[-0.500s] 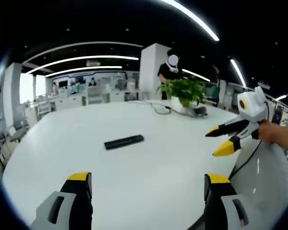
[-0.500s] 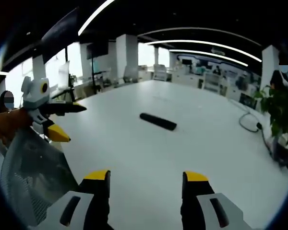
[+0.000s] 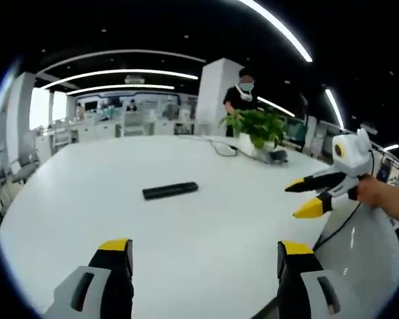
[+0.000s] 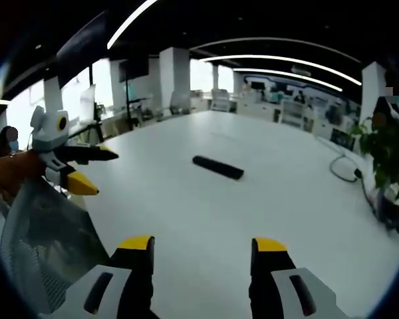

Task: Press the specified remote control buttons in sequence, fully releasing each button before pressing the next.

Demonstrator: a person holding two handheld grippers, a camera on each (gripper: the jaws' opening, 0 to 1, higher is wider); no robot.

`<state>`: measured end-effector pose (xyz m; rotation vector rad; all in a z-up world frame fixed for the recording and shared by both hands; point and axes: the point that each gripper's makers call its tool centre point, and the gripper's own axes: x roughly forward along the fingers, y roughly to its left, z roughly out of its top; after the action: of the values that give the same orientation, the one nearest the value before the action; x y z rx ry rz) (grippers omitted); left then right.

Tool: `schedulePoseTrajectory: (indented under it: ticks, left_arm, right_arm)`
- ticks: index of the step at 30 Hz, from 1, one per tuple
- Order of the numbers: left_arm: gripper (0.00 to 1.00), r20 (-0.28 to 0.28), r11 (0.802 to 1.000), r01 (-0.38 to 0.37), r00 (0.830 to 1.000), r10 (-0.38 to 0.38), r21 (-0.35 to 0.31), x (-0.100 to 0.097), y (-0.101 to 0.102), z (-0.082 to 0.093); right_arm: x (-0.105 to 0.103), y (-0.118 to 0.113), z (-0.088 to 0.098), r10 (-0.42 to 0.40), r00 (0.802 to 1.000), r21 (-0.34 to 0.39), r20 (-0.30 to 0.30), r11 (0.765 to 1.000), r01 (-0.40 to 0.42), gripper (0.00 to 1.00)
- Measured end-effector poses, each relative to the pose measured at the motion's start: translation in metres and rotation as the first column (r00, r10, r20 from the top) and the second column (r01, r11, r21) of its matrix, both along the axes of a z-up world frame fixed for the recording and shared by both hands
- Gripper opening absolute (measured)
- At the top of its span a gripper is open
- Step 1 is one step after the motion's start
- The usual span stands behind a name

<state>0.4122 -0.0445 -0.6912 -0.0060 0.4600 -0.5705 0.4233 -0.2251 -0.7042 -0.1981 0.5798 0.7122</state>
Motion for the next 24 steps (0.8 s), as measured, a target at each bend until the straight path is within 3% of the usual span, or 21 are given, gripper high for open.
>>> schedulePoseTrajectory:
  ticks: [24]
  left_arm:
    - [0.88,-0.016,1.0,-0.013,1.0,0.013,-0.008,0.0005,0.0016,-0.0022]
  right_arm:
    - [-0.0003,0.0011,-0.0014,0.015,1.0,-0.014,-0.002,1.0,-0.015,0.55]
